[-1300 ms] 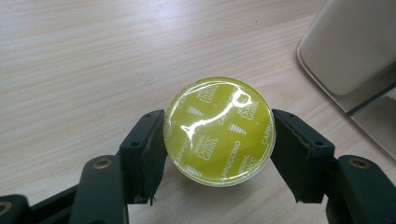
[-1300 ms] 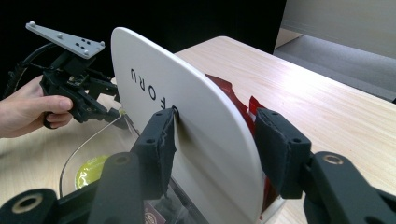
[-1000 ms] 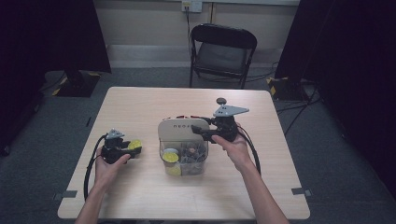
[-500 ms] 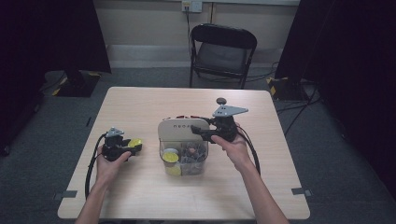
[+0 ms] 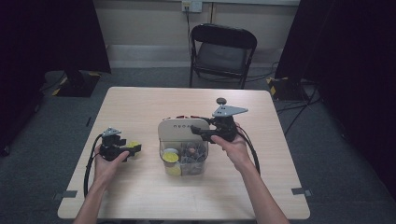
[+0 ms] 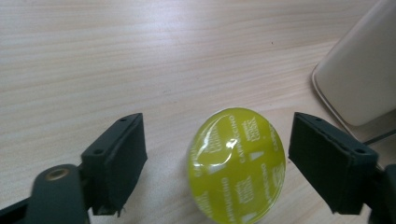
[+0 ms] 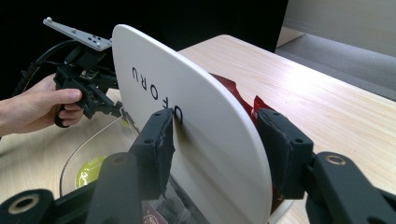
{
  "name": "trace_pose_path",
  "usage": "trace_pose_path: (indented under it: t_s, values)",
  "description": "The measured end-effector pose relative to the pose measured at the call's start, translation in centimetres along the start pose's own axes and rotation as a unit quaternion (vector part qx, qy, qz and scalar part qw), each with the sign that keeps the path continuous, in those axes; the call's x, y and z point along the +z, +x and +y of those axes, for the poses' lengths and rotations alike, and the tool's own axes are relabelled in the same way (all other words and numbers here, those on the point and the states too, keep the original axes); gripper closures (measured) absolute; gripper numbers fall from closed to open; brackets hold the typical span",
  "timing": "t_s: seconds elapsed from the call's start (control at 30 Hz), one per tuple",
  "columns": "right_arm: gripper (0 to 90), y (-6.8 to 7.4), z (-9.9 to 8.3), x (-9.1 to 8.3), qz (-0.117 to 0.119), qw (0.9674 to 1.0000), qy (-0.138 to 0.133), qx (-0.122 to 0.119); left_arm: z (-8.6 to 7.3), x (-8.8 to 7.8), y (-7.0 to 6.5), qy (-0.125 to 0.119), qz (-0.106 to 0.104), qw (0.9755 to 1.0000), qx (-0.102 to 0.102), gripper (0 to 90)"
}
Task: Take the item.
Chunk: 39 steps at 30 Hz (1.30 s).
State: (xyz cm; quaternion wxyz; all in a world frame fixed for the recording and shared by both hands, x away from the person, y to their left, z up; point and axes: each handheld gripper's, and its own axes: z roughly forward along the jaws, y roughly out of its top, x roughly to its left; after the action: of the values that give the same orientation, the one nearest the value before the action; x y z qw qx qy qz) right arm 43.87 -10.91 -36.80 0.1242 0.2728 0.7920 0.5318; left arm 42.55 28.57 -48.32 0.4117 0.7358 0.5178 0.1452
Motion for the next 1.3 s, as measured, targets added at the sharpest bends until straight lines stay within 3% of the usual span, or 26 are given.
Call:
trace_pose_path:
  t_s: [0.13,0.2,0.3,0.47,0.6,0.77,0.93,1.07,1.3]
  values:
    - [47.7,0.0,0.0,0.0,0.0,1.0,-0.001,-0.001,0.1,-0.3,-0.2,-0.007,0.001,1.0,0.0,16.2]
    - [47.7,0.0,0.0,0.0,0.001,1.0,-0.001,0.0,0.1,-0.7,-0.4,-0.007,0.004,0.9999,0.012,16.3]
    - [47.7,0.0,0.0,0.0,0.0,1.0,0.0,-0.001,0.1,-1.0,-0.4,-0.006,-0.001,0.9999,0.014,16.3]
    - [47.7,0.0,0.0,0.0,0.002,1.0,0.002,-0.001,0.2,-1.8,-0.5,-0.011,0.009,0.9997,0.019,16.6]
    - [47.7,-0.1,0.1,-0.1,0.001,1.0,0.003,0.001,0.1,-2.3,-0.5,-0.008,0.007,0.9998,0.015,16.1]
    - [47.6,-0.3,0.0,-0.1,0.005,1.0,0.002,0.004,-0.1,-3.4,-0.6,-0.006,0.0,0.9997,0.025,16.1]
    - [47.7,-0.3,0.0,-0.2,0.007,1.0,0.0,0.006,-0.2,-4.1,-0.9,0.009,0.008,0.9992,0.039,16.1]
    - [48.2,-0.3,0.0,-0.3,0.005,1.0,-0.002,0.006,-0.6,-4.5,-1.0,0.024,0.022,0.9983,0.049,16.3]
    - [48.7,-0.2,-0.1,-0.7,0.004,0.9999,-0.006,0.009,-2.8,-5.0,-0.2,0.036,0.041,0.9978,0.037,16.5]
